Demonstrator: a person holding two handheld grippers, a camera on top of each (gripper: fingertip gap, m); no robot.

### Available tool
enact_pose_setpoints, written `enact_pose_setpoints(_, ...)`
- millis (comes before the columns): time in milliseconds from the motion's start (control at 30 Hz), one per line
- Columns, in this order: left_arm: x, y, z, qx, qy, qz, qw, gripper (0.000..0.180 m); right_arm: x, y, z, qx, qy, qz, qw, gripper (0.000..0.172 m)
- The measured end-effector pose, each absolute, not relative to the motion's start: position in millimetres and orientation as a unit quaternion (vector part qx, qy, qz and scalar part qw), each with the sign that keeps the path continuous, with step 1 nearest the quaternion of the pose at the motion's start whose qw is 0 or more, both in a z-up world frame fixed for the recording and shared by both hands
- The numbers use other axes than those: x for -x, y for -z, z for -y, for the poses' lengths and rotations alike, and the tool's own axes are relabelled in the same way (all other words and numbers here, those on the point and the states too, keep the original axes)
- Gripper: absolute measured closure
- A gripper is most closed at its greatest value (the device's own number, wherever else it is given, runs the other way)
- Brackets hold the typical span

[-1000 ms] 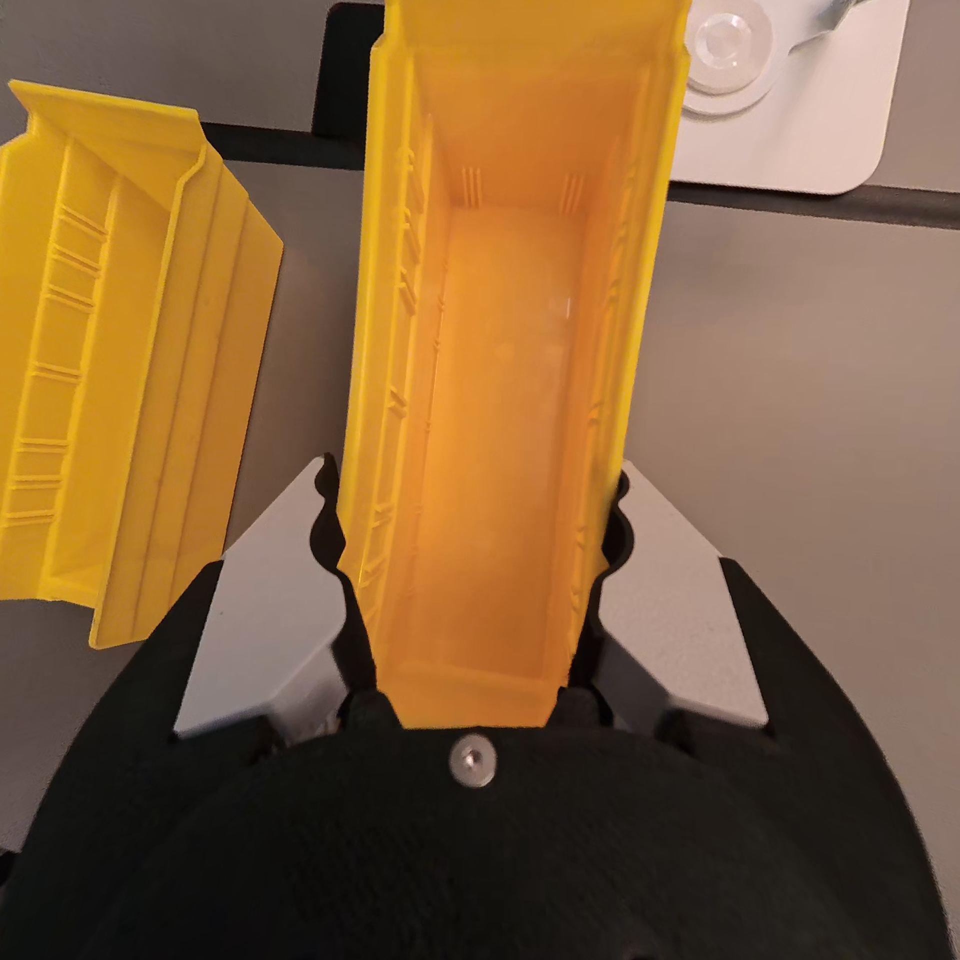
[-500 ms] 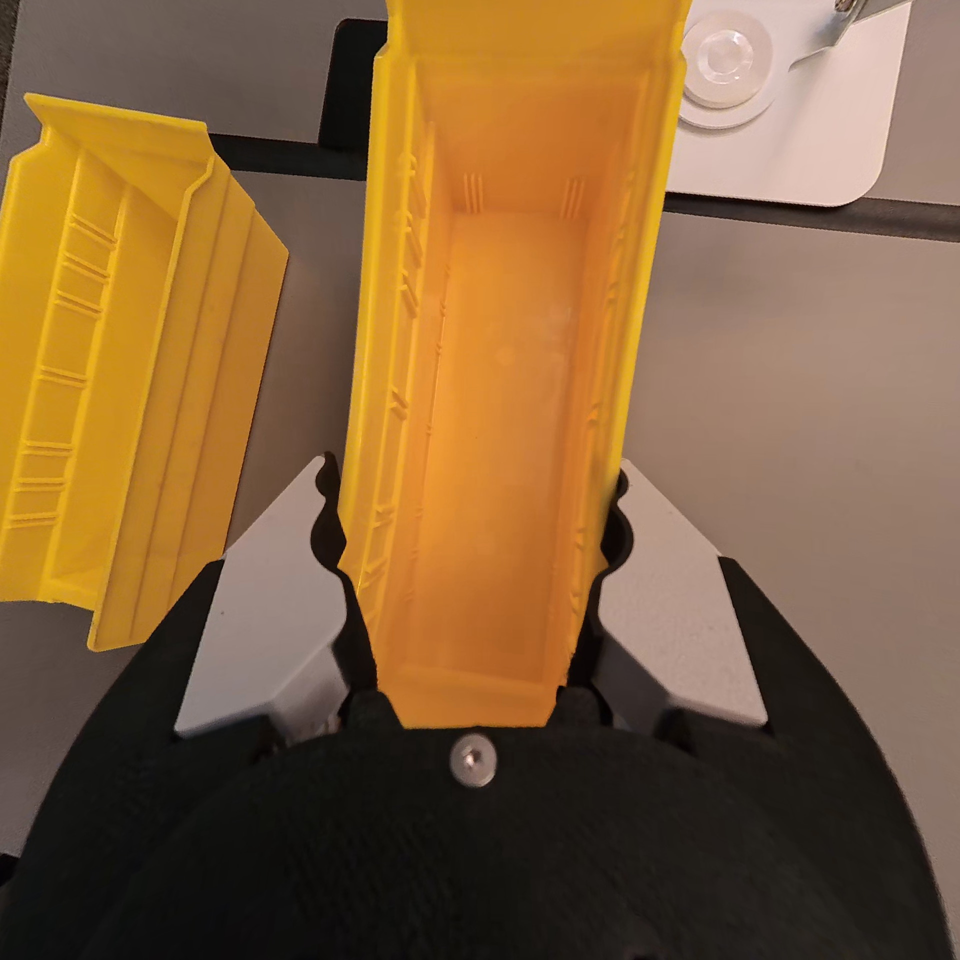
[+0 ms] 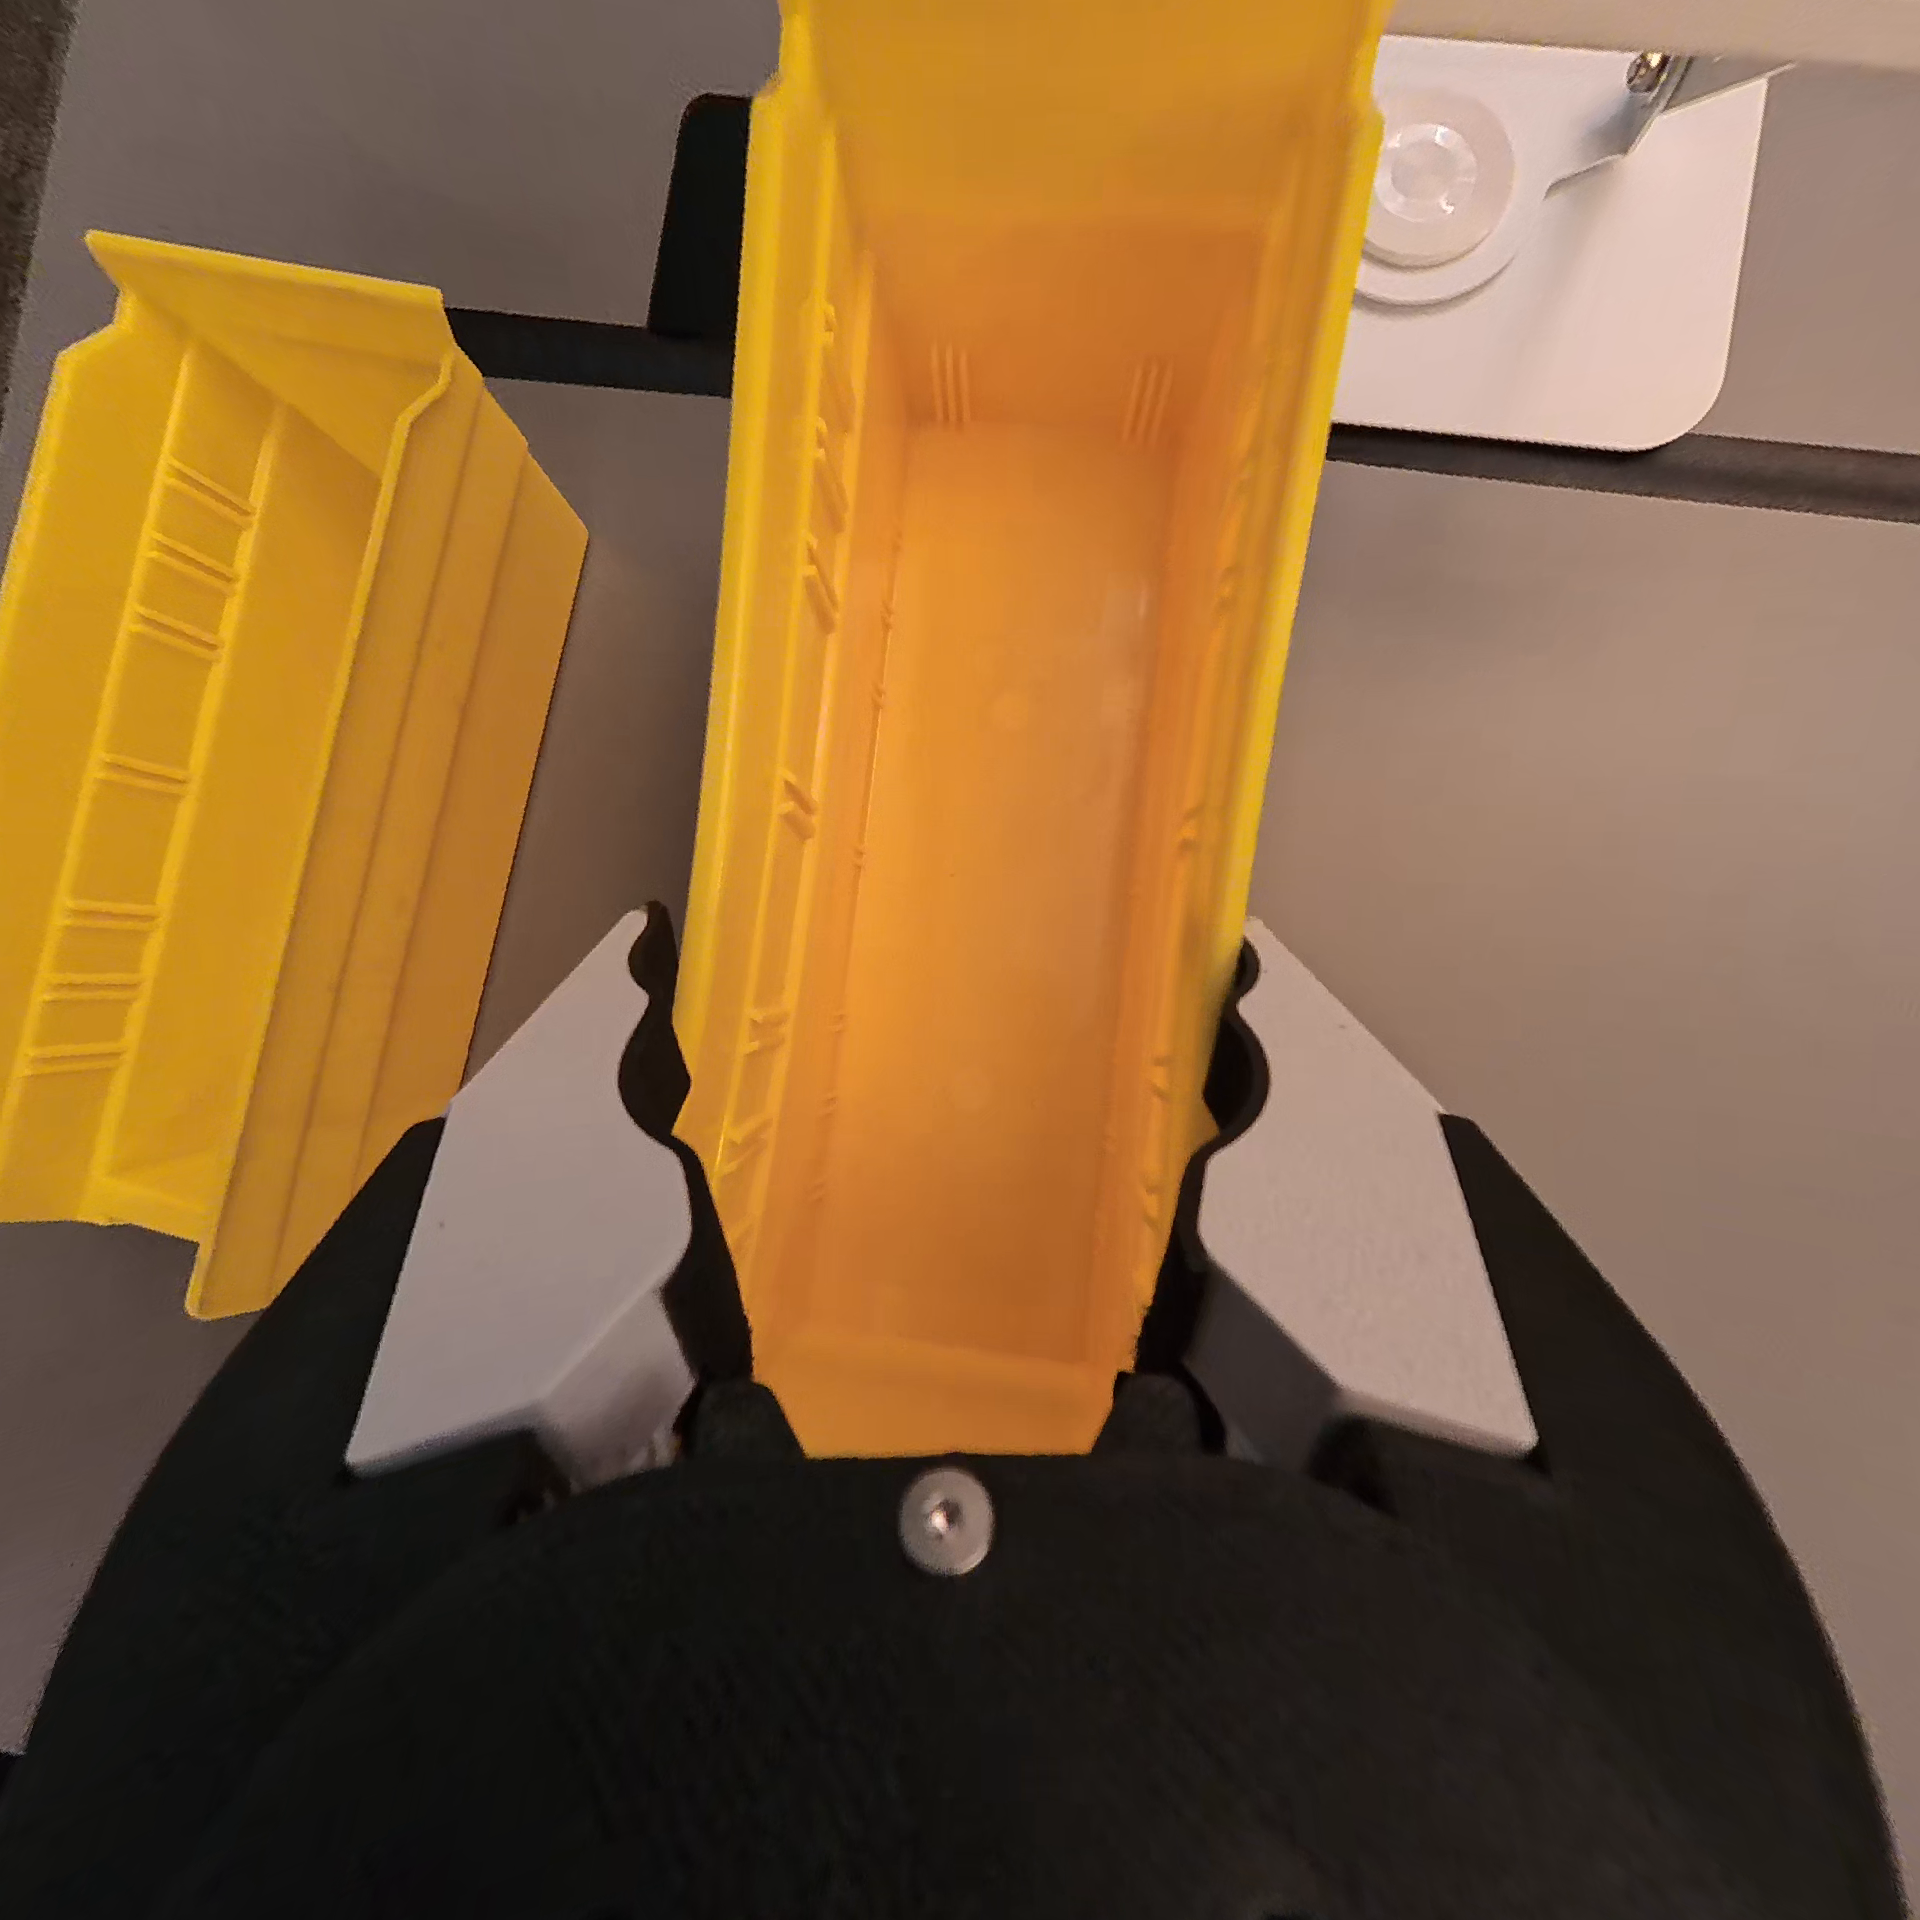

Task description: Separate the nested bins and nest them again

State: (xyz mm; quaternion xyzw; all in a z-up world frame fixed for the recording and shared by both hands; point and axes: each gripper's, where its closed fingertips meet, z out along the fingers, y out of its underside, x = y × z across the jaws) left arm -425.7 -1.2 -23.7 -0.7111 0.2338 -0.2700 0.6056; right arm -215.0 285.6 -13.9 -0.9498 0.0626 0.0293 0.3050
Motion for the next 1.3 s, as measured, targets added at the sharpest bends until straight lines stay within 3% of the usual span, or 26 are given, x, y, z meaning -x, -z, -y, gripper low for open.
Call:
enact_pose_setpoints(267, 426, 21, 4, 0.709, 0.269, -0.235, 0.608, 0.100, 214, 23, -284, 0.949, -0.031, -0.063, 0.306, 0.066)
enact_pose_setpoints(400, 429, 26, 1, 0.715, 0.263, -0.234, 0.604, 0.099, 215, 34, -279, 0.959, -0.032, -0.067, 0.273, 0.046)
enact_pose_setpoints(500, 431, 30, -4, 0.722, 0.263, -0.223, 0.600, 0.099, 213, 6, -280, 0.964, -0.011, -0.028, 0.265, 0.034)
enact_pose_setpoints(600, 428, 34, -7, 0.725, 0.259, -0.224, 0.598, 0.097, 217, -48, -274, 0.959, 0.010, 0.038, 0.281, 0.032)
enact_pose_setpoints(833, 448, 55, -30, 0.756, 0.199, -0.181, 0.596, 0.085, 191, -164, -229, 0.873, -0.026, 0.135, 0.468, 0.032)
enact_pose_setpoints(1033, 423, 44, -62, 0.770, 0.200, -0.224, 0.563, 0.065, 134, -165, -175, 0.797, -0.104, 0.172, 0.570, 0.033)
enact_pose_setpoints(1200, 416, -25, -148, 0.779, 0.147, -0.253, 0.555, 0.050, 125, -169, -146, 0.734, -0.201, 0.211, 0.614, 0.034)
enact_pose_setpoints(1300, 404, -25, -202, 0.826, 0.148, -0.265, 0.475, 0.041, 114, -196, -135, 0.668, -0.201, 0.227, 0.679, 0.033)
